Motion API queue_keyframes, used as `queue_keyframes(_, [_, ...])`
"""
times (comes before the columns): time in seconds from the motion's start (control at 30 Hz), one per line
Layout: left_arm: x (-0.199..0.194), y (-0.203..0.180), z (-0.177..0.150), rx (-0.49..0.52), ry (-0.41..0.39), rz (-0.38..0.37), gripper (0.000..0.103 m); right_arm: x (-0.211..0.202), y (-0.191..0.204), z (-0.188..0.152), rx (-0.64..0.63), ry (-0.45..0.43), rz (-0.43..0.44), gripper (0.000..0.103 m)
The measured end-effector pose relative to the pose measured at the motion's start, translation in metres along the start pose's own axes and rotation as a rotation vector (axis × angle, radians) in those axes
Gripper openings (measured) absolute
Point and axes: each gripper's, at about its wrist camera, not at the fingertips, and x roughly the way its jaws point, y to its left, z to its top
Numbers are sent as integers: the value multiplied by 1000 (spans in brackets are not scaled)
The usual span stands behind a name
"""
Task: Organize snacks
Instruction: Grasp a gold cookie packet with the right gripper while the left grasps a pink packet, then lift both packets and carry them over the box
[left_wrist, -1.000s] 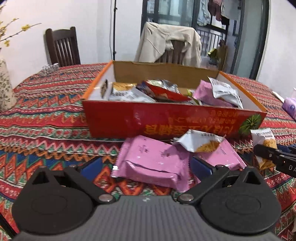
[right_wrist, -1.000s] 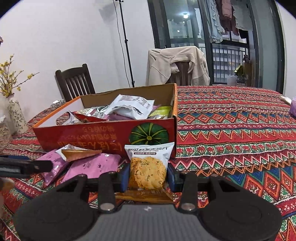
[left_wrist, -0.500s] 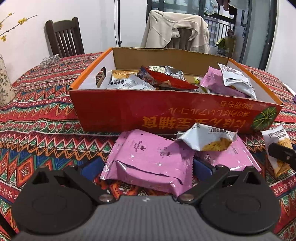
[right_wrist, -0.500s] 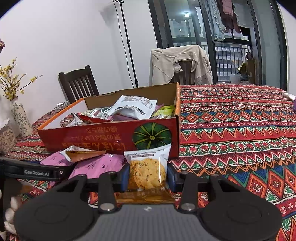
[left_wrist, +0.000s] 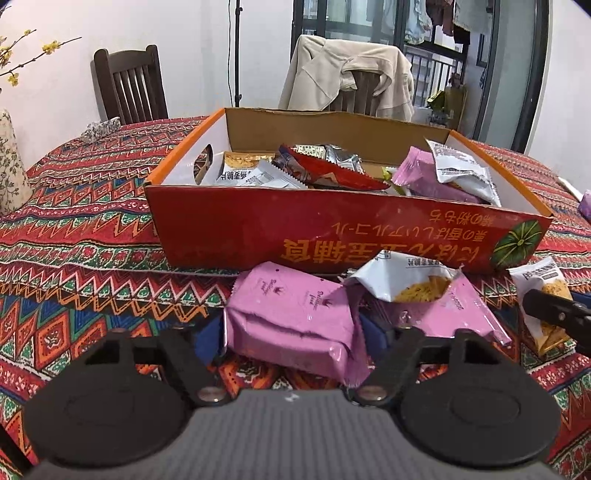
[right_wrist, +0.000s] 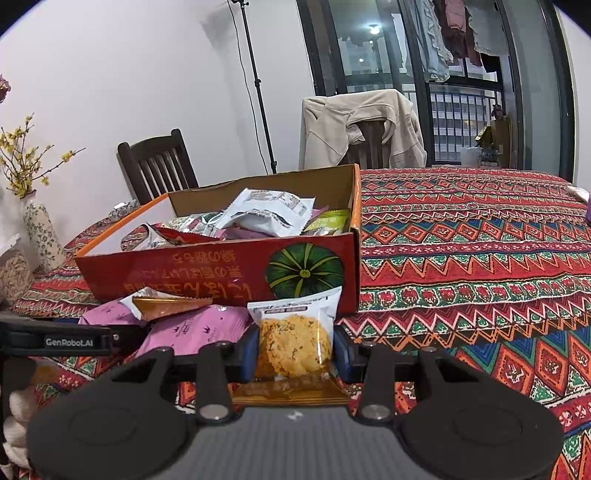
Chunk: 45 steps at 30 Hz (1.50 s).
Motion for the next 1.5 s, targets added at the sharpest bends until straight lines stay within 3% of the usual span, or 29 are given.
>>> queue_keyframes(0.6, [-39,13,-8,-11,-106,8,69,-4,5,-3,-26,-33,8,40])
queue_keyframes(0.93, [-58,18,5,-26,-175,-16,69,-17,15,0,-56,-72,12,40])
queue_keyframes(1.5, [-54,8,55,-73,-278,-64,69,-16,54,57,-137,-174,26,40])
